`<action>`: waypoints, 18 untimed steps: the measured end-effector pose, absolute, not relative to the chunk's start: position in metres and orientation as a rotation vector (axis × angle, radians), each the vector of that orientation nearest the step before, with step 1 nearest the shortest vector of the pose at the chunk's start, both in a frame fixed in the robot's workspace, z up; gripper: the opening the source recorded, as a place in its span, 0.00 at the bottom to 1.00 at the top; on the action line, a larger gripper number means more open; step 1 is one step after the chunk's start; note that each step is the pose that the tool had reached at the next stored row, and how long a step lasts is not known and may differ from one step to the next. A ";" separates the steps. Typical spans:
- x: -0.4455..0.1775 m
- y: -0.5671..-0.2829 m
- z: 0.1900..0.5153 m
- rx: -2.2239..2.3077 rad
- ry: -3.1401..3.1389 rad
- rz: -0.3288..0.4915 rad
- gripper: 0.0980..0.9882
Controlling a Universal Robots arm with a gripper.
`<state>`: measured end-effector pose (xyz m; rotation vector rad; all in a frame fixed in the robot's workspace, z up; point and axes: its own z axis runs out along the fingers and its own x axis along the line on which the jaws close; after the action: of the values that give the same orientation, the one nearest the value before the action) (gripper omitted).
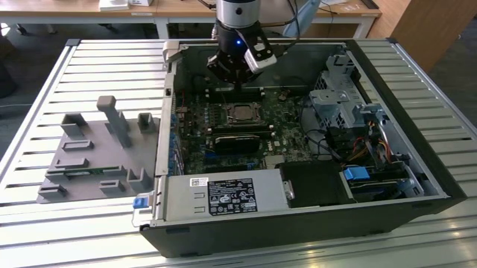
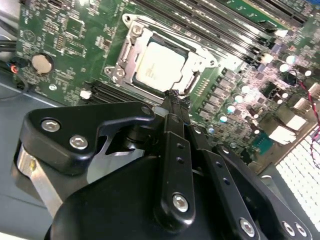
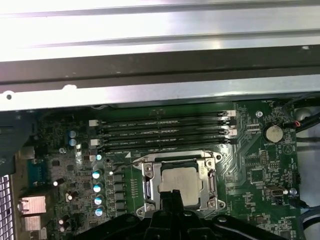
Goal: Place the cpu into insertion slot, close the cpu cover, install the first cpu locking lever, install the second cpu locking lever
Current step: 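Install the first cpu locking lever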
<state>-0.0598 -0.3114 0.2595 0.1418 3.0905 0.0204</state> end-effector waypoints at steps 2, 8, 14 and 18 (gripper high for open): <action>-0.063 -0.311 0.259 0.140 3.091 0.020 0.01; -0.079 -0.311 0.257 0.123 3.091 0.021 0.01; -0.082 -0.311 0.255 0.041 3.094 0.022 0.01; -0.087 -0.311 0.254 0.041 3.094 0.023 0.01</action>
<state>-0.0867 -0.3114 0.2542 0.0412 3.0939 0.0225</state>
